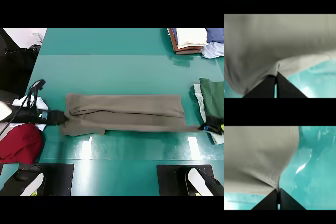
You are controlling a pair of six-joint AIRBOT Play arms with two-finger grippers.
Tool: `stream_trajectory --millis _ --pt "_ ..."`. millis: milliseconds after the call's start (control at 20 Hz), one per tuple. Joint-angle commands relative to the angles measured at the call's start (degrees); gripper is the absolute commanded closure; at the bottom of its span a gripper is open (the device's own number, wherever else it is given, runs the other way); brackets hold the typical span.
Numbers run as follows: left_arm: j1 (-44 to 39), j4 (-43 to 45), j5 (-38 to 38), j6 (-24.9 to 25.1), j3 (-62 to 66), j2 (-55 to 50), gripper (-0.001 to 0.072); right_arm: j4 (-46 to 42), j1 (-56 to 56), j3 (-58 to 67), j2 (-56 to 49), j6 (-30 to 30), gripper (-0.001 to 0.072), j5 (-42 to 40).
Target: Fold the shirts.
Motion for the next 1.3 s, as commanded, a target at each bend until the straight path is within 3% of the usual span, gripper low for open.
stream_trajectory --millis 0,450,650,700,750,800,850,900,950,1100,1150,1200,1250 --pt "0.0 0.8 9.7 3.3 4.9 -11.7 0.0683 1.1 6.0 6.7 -10.6 0.2 0.0695 -4.9" --pt "0.2 2.2 24.2 4.3 11.3 -25.4 0.0682 1.8 13.5 23.1 -32.9 2.7 0.0694 -8.2" --pt "0.2 2.2 28.2 3.7 11.3 -26.1 0.0681 12.1 11.6 27.5 -38.1 2.7 0.0679 -11.7" --pt "0.2 2.1 28.3 3.7 11.3 -26.1 0.0680 14.5 11.0 28.6 -39.1 2.6 0.0547 -12.7" --pt "0.2 2.0 28.1 3.7 11.3 -26.1 0.0680 16.2 10.5 29.7 -40.0 2.4 0.0352 -13.1" --pt "0.2 1.9 27.3 3.8 11.5 -26.1 0.0677 16.8 9.8 31.1 -40.9 2.4 0.0297 -12.7" --pt "0.2 1.9 25.9 3.8 12.0 -26.1 0.0467 16.8 9.2 32.0 -41.4 2.1 0.0297 -11.6" --pt "0.2 1.9 24.1 3.9 12.9 -26.1 0.0196 16.8 8.4 32.1 -41.3 1.1 0.0297 -10.9" --pt "0.2 2.0 22.4 3.9 13.9 -26.1 0.0052 16.7 7.6 32.1 -41.2 0.0 0.0298 -9.3" --pt "0.2 2.3 20.3 4.3 17.2 -26.1 0.0055 16.6 4.8 30.8 -41.2 -2.6 0.0297 -3.3" --pt "0.2 2.2 19.4 4.3 18.2 -26.1 0.0159 16.6 3.5 29.1 -41.2 -3.7 0.0277 -1.9" --pt "0.2 2.2 18.5 4.3 18.9 -26.1 0.0369 16.7 2.4 26.9 -41.2 -4.3 0.0175 -1.3" --pt "0.2 1.8 18.2 4.3 19.2 -26.1 0.0572 16.7 1.3 24.3 -41.2 -4.9 0.0133 -1.4"
